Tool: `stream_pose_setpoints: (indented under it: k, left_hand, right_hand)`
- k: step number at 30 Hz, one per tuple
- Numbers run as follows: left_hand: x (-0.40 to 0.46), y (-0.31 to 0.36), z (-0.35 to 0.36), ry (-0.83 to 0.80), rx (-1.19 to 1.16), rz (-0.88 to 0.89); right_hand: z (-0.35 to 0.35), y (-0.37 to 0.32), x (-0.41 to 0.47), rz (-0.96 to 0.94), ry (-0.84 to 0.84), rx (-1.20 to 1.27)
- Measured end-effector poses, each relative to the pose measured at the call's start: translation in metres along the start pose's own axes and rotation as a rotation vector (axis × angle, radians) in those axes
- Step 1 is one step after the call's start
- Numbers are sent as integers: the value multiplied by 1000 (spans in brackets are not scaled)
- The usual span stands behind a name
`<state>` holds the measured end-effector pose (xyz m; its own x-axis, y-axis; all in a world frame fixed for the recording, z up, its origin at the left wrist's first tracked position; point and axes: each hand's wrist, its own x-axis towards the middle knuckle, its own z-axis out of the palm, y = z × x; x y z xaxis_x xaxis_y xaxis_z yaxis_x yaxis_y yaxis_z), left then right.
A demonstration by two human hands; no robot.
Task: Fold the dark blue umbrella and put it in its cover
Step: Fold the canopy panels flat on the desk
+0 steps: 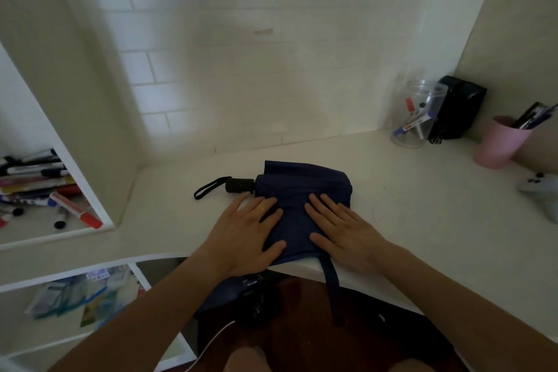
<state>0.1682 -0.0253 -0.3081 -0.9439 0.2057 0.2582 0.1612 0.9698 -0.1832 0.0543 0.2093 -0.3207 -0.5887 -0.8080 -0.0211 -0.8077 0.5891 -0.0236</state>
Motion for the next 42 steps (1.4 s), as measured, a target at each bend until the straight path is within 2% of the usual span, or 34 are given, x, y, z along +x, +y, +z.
stream_pose_setpoints:
  k: [3,5,6,8,10,12,13,16,17,18,21,22,26,30,31,33,35,36,37,40,42]
  left_hand:
    - [17,2,-16,186,-157,-31]
    - [28,3,-24,281,-204,40]
    - [30,4,-22,257,-221,116]
    - [25,4,-11,64,-263,232]
    - [15,2,8,-86,-263,238]
    - [9,1,21,-76,-270,219]
    - [9,0,24,-56,-262,218]
    - [10,1,25,-22,-240,218]
    - [9,1,26,-15,-242,214]
    - [9,1,28,-11,-245,209]
    - [9,0,30,-3,-253,198]
    - [9,0,31,1,-257,195]
    - [10,0,32,24,-272,198]
    - [10,0,34,44,-313,189]
    - [10,0,35,43,-313,189]
    - [9,0,36,59,-308,188]
    - [8,1,34,58,-304,175]
    - [9,1,32,46,-302,168]
    - [9,1,31,38,-298,164]
    - [8,2,29,29,-285,172]
    - [8,2,29,32,-286,169]
  right_hand:
    - [0,-1,-1,7,-1,6]
    - [0,-1,-1,7,3,19]
    - [-1,-1,-1,4,7,26]
    - [-4,-4,-3,3,-7,42]
    - [-12,-5,-3,-2,-65,53]
    - [-34,-3,4,-14,-122,86]
    - [-49,-1,11,-7,-85,126]
    - [-92,17,46,99,317,294]
    - [-100,26,61,160,396,340]
    - [-105,35,75,207,379,362]
    - [-104,52,109,274,21,387]
    - [-103,54,116,276,-35,378]
    - [-118,58,125,234,61,457]
    - [-149,47,96,201,355,807]
    - [-154,39,85,170,403,833]
    - [-157,20,59,84,351,805]
    - [-151,3,32,47,200,820]
    - [-145,0,22,63,198,854]
    - [-138,2,18,105,269,886]
    - [-120,19,15,478,602,864]
    - [-109,18,8,644,639,882]
